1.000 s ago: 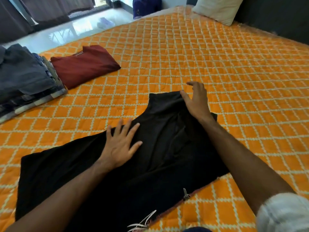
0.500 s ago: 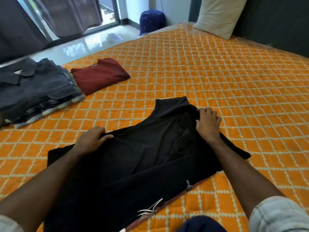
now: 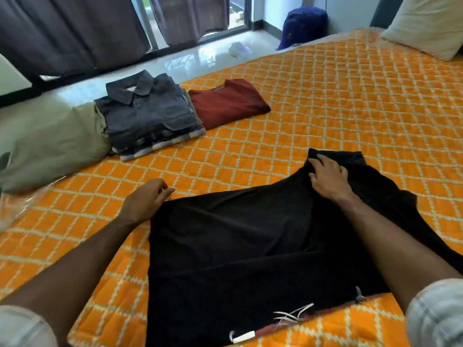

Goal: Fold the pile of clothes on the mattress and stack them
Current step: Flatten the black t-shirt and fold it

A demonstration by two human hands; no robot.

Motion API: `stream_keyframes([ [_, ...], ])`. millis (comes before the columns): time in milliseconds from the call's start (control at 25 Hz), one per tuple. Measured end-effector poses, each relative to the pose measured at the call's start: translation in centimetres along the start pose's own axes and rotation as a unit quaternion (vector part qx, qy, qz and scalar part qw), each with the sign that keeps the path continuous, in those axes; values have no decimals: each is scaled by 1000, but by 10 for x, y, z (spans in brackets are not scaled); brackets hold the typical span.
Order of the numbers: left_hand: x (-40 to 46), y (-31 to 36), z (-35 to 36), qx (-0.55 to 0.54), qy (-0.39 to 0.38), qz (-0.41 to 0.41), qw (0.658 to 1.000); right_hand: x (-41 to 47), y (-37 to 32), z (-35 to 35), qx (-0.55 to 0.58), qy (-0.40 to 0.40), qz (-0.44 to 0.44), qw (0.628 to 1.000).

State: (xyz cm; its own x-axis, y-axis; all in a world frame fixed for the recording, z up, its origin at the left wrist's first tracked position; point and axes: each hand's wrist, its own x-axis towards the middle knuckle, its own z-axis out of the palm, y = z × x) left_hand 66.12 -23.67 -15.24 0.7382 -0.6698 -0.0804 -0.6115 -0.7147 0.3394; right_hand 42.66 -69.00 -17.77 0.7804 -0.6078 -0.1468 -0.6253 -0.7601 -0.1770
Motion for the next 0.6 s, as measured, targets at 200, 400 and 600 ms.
stream_keyframes([
  [200,13,33,17,63,-122,99,985,44,-24,-33,-119,-101,-119,981],
  [400,26,40,33,47,-102,50,992,81,-16,-49,-104,50,86,990],
  [600,31,45,25,113,-169,89,975,76,-21,-22,-19,0,209,978],
])
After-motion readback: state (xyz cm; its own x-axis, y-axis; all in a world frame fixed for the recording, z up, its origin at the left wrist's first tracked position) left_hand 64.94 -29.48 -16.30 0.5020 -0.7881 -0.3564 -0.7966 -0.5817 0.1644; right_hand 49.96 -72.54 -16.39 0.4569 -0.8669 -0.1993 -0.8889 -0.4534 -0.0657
